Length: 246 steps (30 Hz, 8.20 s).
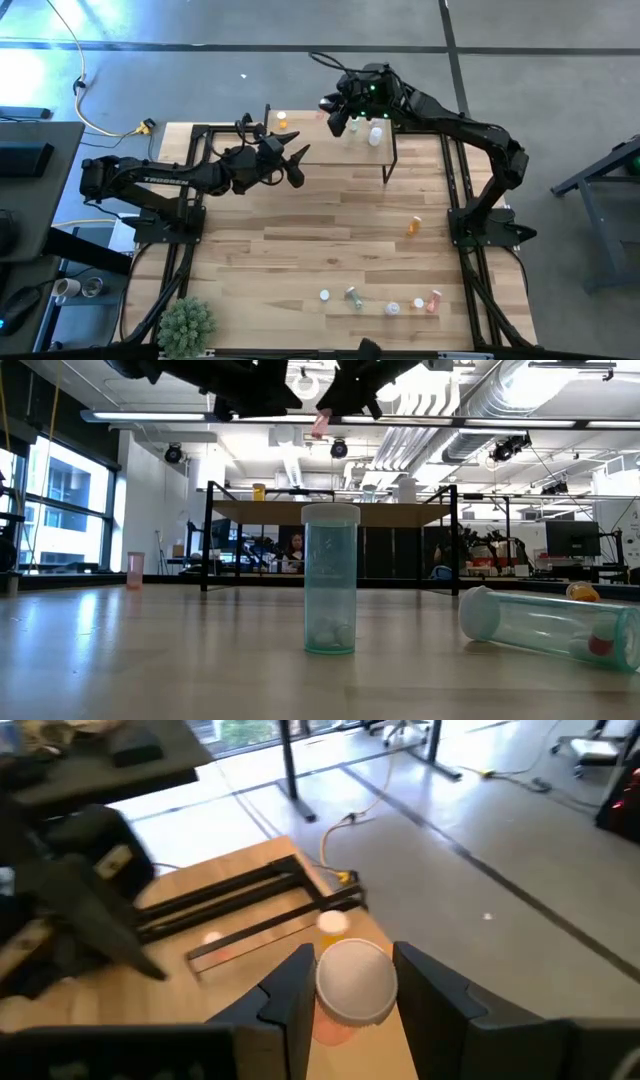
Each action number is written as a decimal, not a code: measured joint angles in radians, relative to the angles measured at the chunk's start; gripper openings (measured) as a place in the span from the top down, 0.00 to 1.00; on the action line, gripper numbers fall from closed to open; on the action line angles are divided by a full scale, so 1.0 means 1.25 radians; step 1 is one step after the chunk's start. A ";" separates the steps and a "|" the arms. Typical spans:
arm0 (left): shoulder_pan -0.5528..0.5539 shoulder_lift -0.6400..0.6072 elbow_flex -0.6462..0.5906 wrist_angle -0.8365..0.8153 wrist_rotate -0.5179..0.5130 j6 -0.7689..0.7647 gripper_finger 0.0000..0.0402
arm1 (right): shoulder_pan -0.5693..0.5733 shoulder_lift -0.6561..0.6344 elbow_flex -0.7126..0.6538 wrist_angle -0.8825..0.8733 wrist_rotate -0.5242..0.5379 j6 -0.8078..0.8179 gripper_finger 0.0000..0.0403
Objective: Pick and place medicine bottles onto shelf by color
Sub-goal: Put the top right pink pill bottle on the shelf, then adjust the blue pill bottle on the shelf
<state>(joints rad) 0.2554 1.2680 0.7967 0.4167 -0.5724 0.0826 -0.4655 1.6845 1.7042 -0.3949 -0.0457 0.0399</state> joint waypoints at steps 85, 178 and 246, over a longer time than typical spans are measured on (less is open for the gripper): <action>-0.054 -0.208 -0.001 -0.336 0.055 -0.036 0.49 | -0.033 0.208 0.000 0.031 0.013 -0.213 0.72; -0.054 -0.208 -0.001 -0.361 0.055 -0.043 0.49 | -0.042 0.234 -0.002 0.109 0.013 -0.143 0.56; -0.054 -0.208 -0.001 -0.402 0.059 -0.064 0.49 | -0.204 0.036 0.009 -0.390 -0.153 -0.481 0.56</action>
<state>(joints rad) 0.1875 1.0084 0.7959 -0.0860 -0.4984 0.0030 -0.7200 1.7294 1.7157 -0.8822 -0.2367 -0.5609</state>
